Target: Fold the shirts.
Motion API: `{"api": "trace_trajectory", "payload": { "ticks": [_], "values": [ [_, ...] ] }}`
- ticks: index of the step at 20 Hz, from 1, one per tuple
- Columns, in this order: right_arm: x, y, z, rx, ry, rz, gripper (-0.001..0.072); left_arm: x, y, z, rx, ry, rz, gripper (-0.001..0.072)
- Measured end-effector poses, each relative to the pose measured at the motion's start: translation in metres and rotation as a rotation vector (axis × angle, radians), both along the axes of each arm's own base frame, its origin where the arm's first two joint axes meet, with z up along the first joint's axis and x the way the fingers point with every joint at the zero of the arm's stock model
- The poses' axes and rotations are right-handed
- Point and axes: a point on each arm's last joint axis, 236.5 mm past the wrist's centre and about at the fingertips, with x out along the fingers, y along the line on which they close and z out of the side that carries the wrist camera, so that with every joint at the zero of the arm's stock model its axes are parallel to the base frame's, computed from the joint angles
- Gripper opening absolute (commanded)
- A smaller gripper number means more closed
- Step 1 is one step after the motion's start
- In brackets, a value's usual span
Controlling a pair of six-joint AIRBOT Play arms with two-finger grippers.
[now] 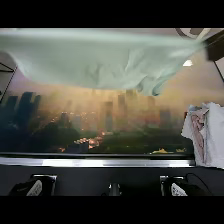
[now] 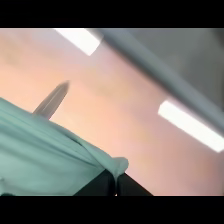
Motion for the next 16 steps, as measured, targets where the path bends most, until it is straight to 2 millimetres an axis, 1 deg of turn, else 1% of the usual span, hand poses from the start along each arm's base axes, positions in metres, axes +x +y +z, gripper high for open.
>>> {"api": "trace_trajectory", "payload": {
  "ticks": [1,2,3,4,5,7,8,9,10,11,12,13,14,15,16],
  "values": [
    [-0.033,0.000,0.042,-0.024,-0.125,-0.018,0.0016,-0.033,-0.005,0.037,0.014,-0.114,0.013,0.0025],
    [-0.062,0.001,0.071,-0.044,-0.216,-0.034,0.0016,-0.062,-0.010,0.065,0.024,-0.205,0.025,0.0024],
    [-0.090,0.000,0.093,-0.066,-0.289,-0.053,0.0016,-0.086,-0.012,0.082,0.039,-0.269,0.038,0.0025],
    [-0.111,-0.001,0.109,-0.083,-0.343,-0.071,0.0016,-0.105,-0.015,0.096,0.045,-0.321,0.047,0.0024],
    [-0.125,-0.003,0.117,-0.097,-0.372,-0.086,0.0016,-0.114,-0.016,0.100,0.058,-0.336,0.055,0.0024],
    [-0.141,-0.005,0.126,-0.113,-0.405,-0.104,0.0016,-0.123,-0.016,0.103,0.077,-0.347,0.069,0.0024],
    [-0.146,-0.006,0.129,-0.117,-0.415,-0.110,0.0016,-0.123,-0.015,0.104,0.082,-0.347,0.074,0.0024],
    [-0.148,-0.007,0.130,-0.118,-0.418,-0.118,0.0016,-0.119,-0.014,0.100,0.086,-0.328,0.074,0.0024],
    [-0.144,-0.009,0.127,-0.112,-0.408,-0.122,0.0016,-0.109,-0.013,0.091,0.090,-0.286,0.068,0.0024],
    [-0.137,-0.010,0.119,-0.103,-0.375,-0.123,0.0016,-0.096,-0.012,0.078,0.094,-0.231,0.059,0.0025],
    [-0.125,-0.012,0.106,-0.091,-0.319,-0.123,0.0017,-0.081,-0.011,0.064,0.096,-0.173,0.049,0.0026],
    [-0.111,-0.013,0.088,-0.079,-0.249,-0.121,0.0017,-0.063,-0.008,0.045,0.097,-0.098,0.037,0.0026],
    [-0.092,-0.016,0.062,-0.068,-0.149,-0.117,0.0015,-0.041,-0.006,0.018,0.101,0.002,0.017,0.0026],
    [-0.073,-0.018,0.031,-0.057,-0.032,-0.113,0.0015,-0.019,-0.004,-0.011,0.106,0.102,-0.003,0.0026],
    [-0.052,-0.020,-0.008,-0.043,0.110,-0.103,0.0015,0.004,0.000,-0.045,0.110,0.206,-0.022,0.0026]
  ]
}}
